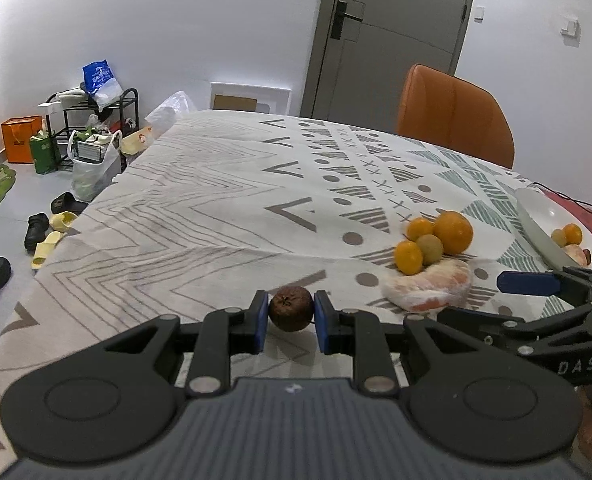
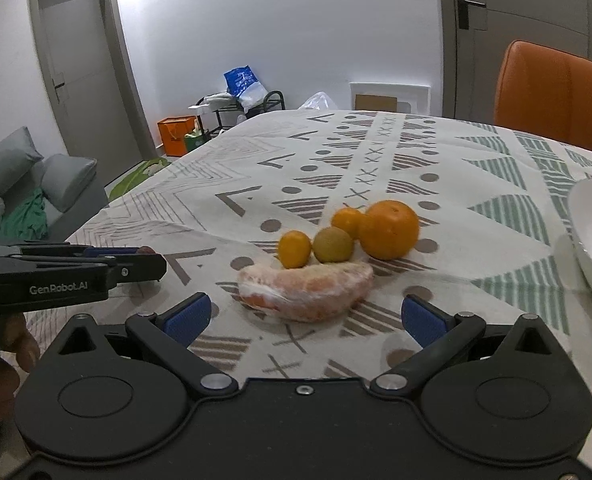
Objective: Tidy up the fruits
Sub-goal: 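Grasp the dark brown fruit with the left tool while the right tool grasps the wrapped pomelo segment, then carry the wrapped pomelo segment onto the plate with the right tool while the left tool carries the dark fruit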
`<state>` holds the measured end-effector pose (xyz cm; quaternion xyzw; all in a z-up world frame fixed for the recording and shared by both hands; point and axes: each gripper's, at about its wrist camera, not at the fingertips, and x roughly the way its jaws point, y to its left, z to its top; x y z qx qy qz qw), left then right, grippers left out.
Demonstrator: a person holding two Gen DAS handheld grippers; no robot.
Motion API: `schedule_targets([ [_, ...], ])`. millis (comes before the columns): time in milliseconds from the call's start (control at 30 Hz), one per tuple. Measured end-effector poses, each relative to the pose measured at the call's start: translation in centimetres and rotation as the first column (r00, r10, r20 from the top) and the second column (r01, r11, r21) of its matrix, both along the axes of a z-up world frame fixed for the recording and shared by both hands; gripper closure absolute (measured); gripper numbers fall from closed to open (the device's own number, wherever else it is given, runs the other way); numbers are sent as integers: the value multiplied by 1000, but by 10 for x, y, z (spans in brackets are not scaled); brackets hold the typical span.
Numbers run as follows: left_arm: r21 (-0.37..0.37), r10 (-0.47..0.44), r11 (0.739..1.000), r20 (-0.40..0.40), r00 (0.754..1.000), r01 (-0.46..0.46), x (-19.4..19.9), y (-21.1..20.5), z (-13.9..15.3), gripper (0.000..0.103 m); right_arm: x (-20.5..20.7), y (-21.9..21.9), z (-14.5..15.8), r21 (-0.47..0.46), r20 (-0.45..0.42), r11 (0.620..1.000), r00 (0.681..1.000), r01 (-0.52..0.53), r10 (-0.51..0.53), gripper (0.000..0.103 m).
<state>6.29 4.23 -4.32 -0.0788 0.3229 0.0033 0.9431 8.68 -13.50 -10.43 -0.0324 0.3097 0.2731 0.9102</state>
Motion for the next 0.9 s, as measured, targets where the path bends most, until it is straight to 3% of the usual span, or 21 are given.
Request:
schedule_targets([
  [400, -13, 35, 999, 7, 999, -35, 3, 27, 0, 80, 15, 31, -10, -77, 7, 997, 1000, 9, -9, 2],
  [500, -13, 39, 999, 5, 999, -39, 3, 30, 0, 80, 14, 33, -10, -110, 39, 994, 999, 24, -20, 18],
  [533, -11, 40, 999, 4, 999, -39, 3, 30, 0, 80, 14, 33, -9, -114, 40, 993, 999, 15, -10, 18],
  [900, 5, -8, 1000, 25, 1000, 8, 10, 9, 10, 80, 2, 8, 6, -56, 58, 998, 998, 9, -6, 19],
])
